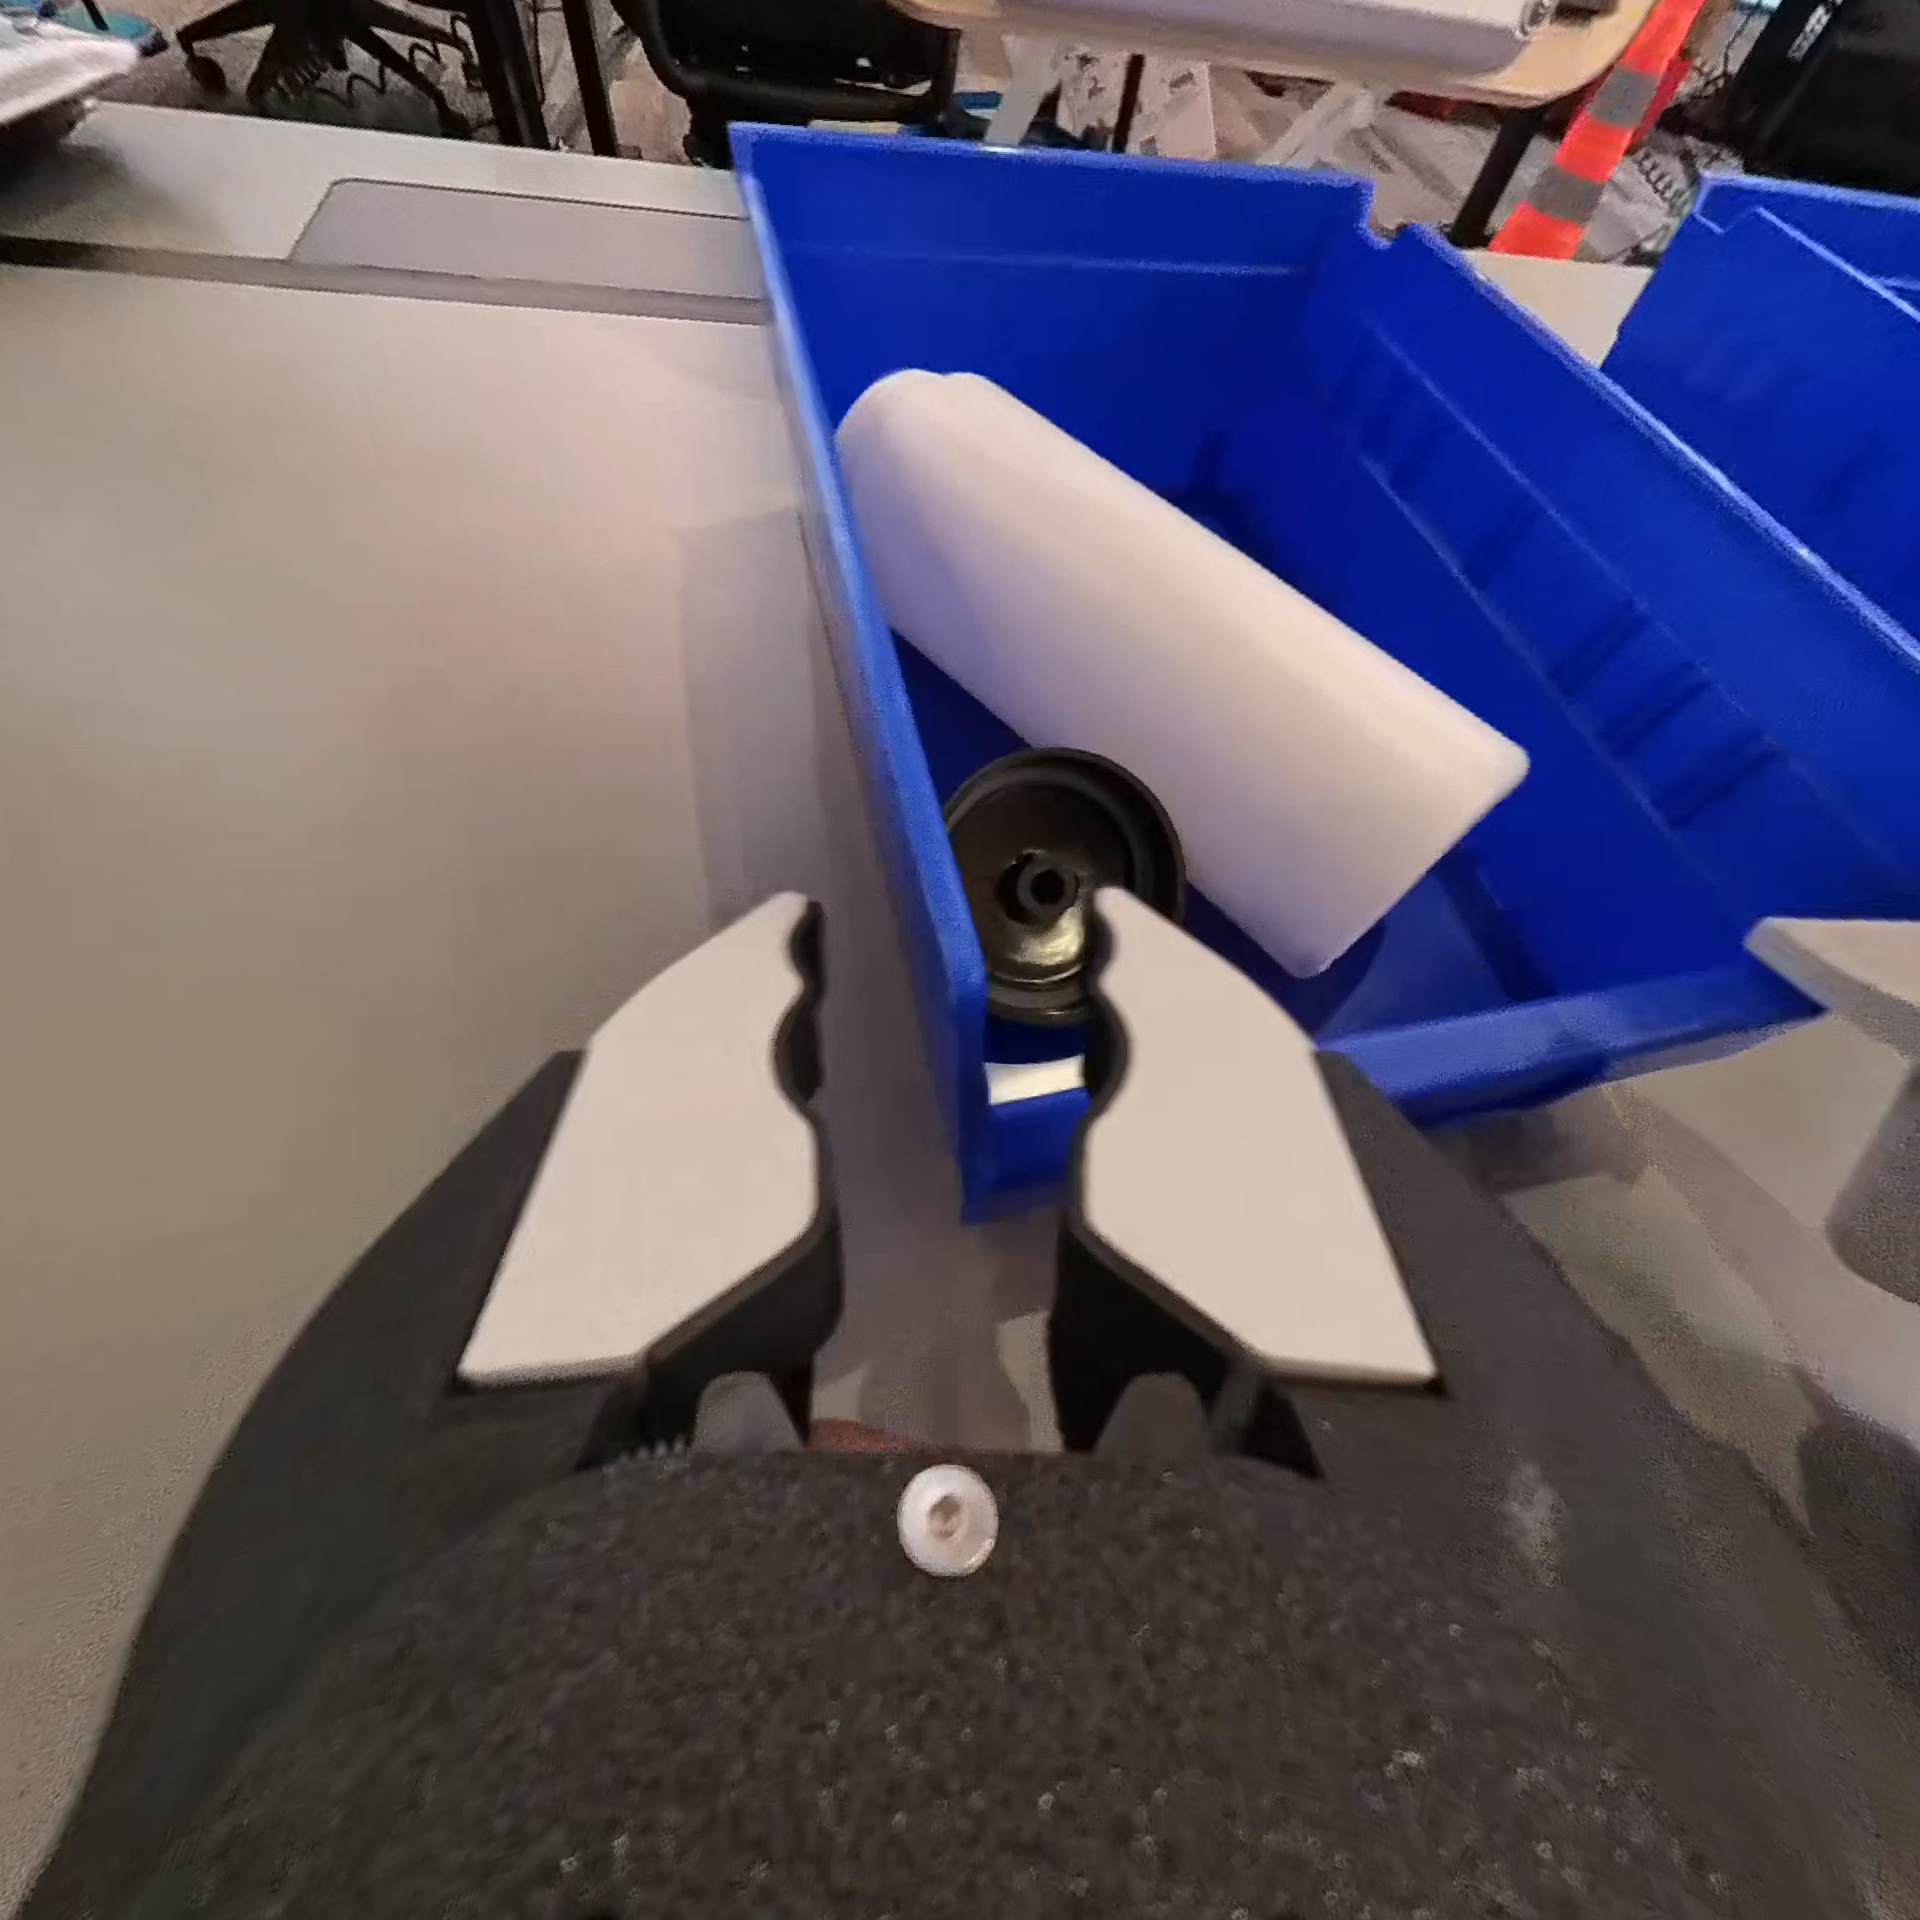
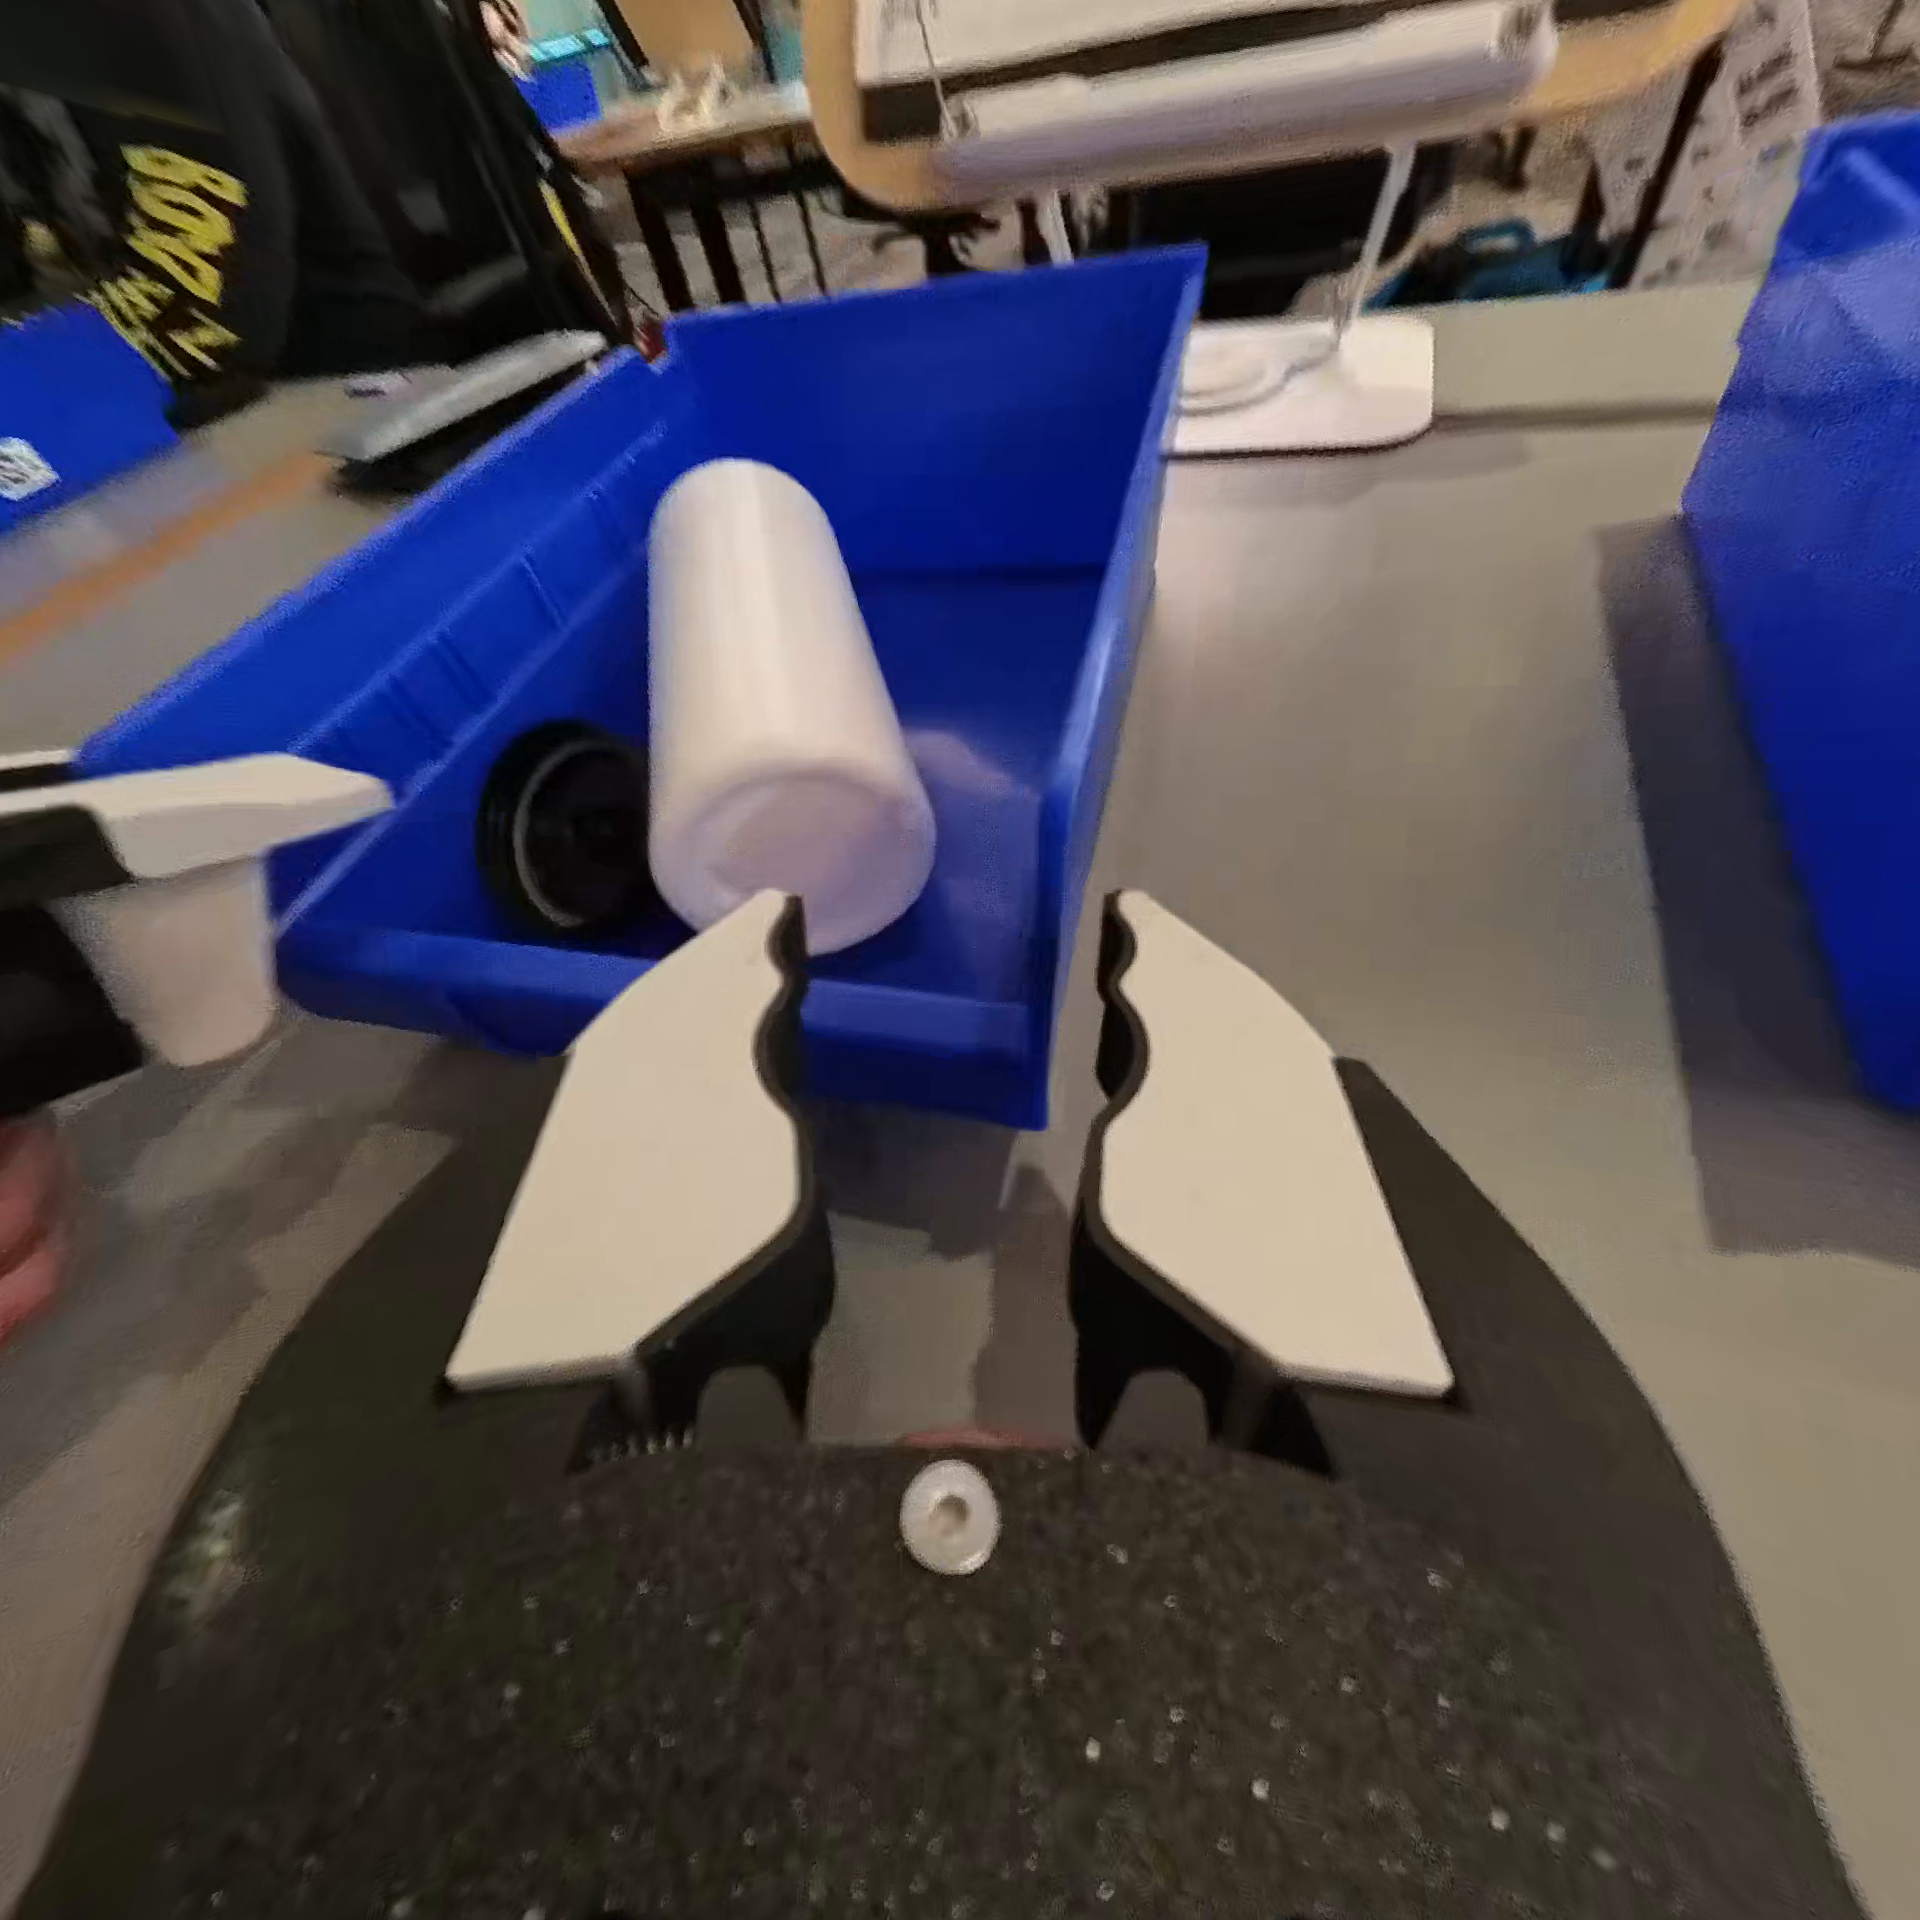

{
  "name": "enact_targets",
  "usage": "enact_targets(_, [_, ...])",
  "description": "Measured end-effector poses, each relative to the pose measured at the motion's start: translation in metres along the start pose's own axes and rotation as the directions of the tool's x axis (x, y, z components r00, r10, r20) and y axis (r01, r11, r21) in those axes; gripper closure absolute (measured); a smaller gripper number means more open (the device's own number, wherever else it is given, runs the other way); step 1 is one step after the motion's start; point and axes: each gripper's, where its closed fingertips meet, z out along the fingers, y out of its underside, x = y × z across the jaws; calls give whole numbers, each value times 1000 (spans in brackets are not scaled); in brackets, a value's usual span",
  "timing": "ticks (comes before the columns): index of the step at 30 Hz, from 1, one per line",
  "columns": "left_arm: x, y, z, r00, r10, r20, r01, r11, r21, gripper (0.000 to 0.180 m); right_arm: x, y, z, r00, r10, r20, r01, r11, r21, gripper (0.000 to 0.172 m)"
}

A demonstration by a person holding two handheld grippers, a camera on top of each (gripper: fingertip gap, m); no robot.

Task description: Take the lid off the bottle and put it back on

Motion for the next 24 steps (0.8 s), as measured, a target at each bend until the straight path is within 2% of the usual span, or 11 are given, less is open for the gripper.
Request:
enact_targets(1, [-2,0,-1,1000,-11,2,11,1000,1,152,4,3,5,999,-1,-42,0,1000,-17,130])
enact_targets(2, [-2,0,-2,1000,-22,-10,22,1000,-1,163,10,5,9,996,-2,-94,-2,999,-35,144])
enact_targets(3, [-2,0,-2,999,-31,-19,31,999,-5,172,15,3,12,991,-3,-131,-2,999,-38,158])
enact_targets(4, [-4,0,-3,1000,-28,-5,28,1000,-5,174,17,0,14,990,-4,-138,0,1000,-28,166])
enact_targets(8, [-9,-3,-3,996,50,68,-50,999,-5,177,15,-3,19,981,-33,-193,24,999,-48,168])
enact_targets(12, [-27,-21,-13,988,90,122,-97,993,59,178,-5,-19,14,975,-8,-222,20,998,52,169])
enact_targets(17, [-74,-36,-28,995,-77,60,68,988,139,179,-58,-46,19,983,-51,-175,79,984,159,167])
enact_targets(20, [-108,-55,-42,994,-84,69,66,971,230,179,-94,-64,28,980,-99,-174,138,964,227,167])
enact_targets(24, [-158,-68,-53,990,-75,119,39,960,278,179,-140,-68,53,985,-118,-123,143,964,226,167])
